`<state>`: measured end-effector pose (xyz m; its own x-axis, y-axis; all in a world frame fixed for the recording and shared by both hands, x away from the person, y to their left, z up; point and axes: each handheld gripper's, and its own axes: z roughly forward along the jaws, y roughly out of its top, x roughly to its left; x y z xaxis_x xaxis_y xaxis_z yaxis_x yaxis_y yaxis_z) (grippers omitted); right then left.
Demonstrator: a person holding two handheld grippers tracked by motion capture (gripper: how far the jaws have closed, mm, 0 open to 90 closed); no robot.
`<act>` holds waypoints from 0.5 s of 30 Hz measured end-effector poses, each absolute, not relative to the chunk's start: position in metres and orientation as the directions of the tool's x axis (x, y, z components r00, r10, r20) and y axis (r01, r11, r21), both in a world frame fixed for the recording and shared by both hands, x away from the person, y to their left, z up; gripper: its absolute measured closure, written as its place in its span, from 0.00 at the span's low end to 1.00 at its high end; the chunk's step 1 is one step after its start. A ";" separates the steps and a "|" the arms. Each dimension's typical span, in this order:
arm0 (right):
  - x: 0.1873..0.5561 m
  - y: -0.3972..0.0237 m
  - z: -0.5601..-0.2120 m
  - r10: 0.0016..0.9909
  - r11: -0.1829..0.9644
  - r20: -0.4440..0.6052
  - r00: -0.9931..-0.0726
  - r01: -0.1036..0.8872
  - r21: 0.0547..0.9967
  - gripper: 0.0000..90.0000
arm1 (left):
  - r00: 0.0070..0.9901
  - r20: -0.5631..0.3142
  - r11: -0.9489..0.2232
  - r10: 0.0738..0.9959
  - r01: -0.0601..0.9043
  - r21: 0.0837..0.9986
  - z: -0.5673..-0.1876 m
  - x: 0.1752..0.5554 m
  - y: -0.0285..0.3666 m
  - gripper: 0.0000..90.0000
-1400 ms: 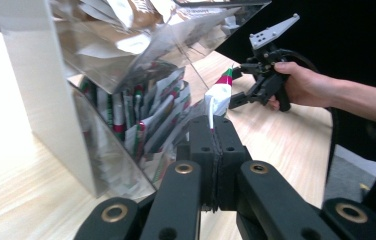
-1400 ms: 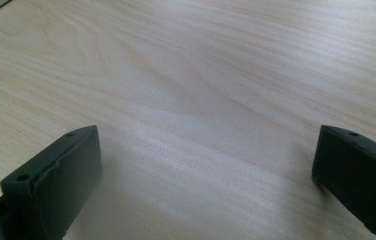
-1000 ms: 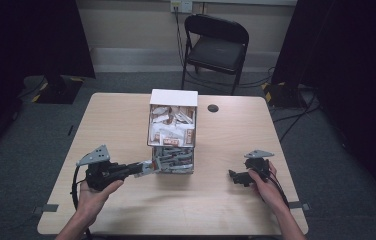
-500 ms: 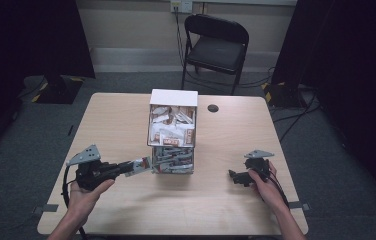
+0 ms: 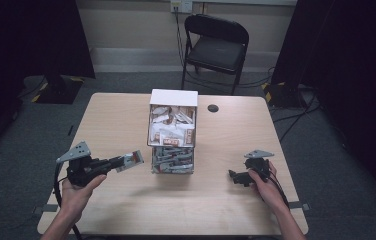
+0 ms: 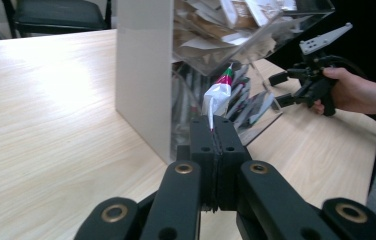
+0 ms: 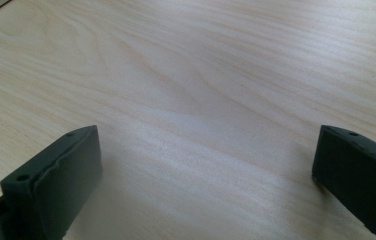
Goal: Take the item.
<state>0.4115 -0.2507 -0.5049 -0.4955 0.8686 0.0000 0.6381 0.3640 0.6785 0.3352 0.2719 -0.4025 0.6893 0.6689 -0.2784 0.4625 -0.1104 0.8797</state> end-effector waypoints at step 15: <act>0.412 -0.251 -0.505 0.868 0.364 0.000 -0.496 0.638 0.678 0.00 | 0.630 -0.259 -0.116 0.732 0.491 0.864 -0.404 0.356 0.296 1.00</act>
